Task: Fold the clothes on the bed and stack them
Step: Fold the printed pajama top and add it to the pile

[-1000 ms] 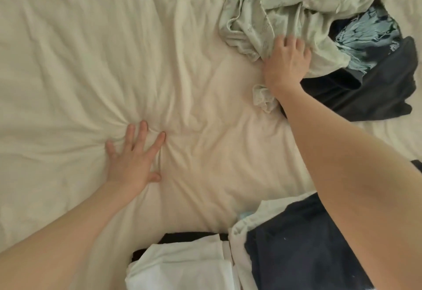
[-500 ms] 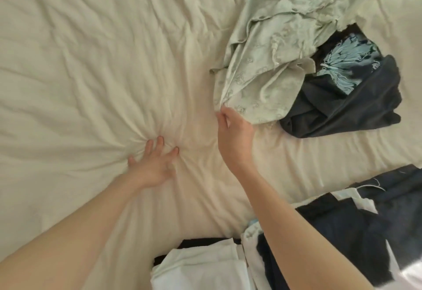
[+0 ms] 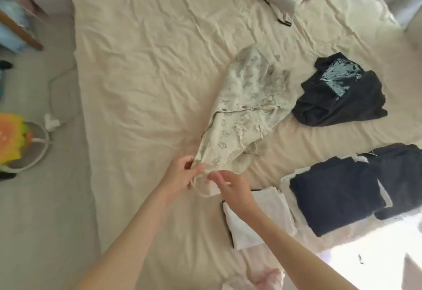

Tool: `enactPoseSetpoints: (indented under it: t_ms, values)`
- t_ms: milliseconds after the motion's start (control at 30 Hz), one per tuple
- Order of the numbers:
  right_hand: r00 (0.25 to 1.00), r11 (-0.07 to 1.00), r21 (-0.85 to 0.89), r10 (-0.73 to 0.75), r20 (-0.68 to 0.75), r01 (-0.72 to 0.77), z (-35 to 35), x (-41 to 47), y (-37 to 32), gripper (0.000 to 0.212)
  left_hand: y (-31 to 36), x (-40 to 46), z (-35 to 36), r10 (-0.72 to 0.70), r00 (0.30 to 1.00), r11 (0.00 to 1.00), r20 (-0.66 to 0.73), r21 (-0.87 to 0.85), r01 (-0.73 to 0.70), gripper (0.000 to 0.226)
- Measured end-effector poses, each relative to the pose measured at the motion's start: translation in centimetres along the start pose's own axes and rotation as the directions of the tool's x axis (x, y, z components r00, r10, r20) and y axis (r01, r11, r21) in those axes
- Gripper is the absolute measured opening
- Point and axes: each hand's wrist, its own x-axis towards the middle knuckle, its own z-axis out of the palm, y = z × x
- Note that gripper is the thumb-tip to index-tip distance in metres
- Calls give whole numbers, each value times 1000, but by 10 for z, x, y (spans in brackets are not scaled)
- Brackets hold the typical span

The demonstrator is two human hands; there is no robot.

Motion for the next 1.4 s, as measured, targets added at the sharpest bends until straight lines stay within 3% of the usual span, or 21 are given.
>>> enactPoseSetpoints:
  t_ms: [67,100,167,267,333,367,467,533,600,667,800,867,967,1133,1167,1267,1400]
  values:
    - [956,945,260,245,-163,-198,13,-13,-15,39,-13,-50,-34,43,994,998,100,42,-48,15]
    - [908,868,408,380,-175,-284,21,-18,-21,44,-20,-74,-51,53,986,994,156,90,-68,18]
    - [831,626,656,556,4,-421,41,-29,-31,46,-38,-118,-83,34,969,977,245,197,-84,23]
    - [735,169,843,595,326,-511,86,-55,-39,49,-61,-173,-136,20,947,959,321,263,-110,29]
    - [644,58,851,681,349,-522,124,-76,-47,37,-74,-198,-176,31,934,930,355,332,-157,33]
    - [608,53,862,731,311,-504,144,-84,-50,27,-80,-208,-197,33,926,900,376,392,-191,34]
    - [590,290,841,807,42,-457,195,-106,-70,16,-97,-228,-248,-11,915,802,403,550,-233,40]
    - [643,517,769,743,-186,-376,223,-116,-84,6,-107,-236,-274,-60,906,736,420,631,-244,27]
    - [669,691,668,637,-383,-274,240,-124,-92,20,-114,-239,-294,-98,901,706,422,668,-236,14]
    - [670,743,629,588,-453,-226,250,-135,-98,12,-117,-236,-312,-98,914,725,393,658,-205,24]
    - [800,886,446,360,-479,-132,264,-161,-102,13,-112,-213,-320,-20,947,787,321,589,-184,26]
    - [832,927,372,247,-497,-53,268,-170,-104,44,-101,-204,-310,-12,944,844,330,509,-167,29]
    - [873,947,307,65,-484,99,273,-175,-117,55,-73,-189,-286,23,933,894,359,410,-179,35]
    - [912,964,184,-105,-397,191,265,-152,-141,45,-8,-147,-255,-67,893,964,446,261,-58,69]
    - [914,970,128,-143,-379,205,261,-145,-146,38,2,-139,-251,-87,882,963,463,266,-45,69]
    - [905,972,29,-207,-373,234,247,-129,-161,35,31,-118,-246,-116,863,950,492,310,-49,41]
    - [952,906,388,-49,-301,169,231,-121,-183,25,59,-89,-246,-168,858,963,485,269,36,30]
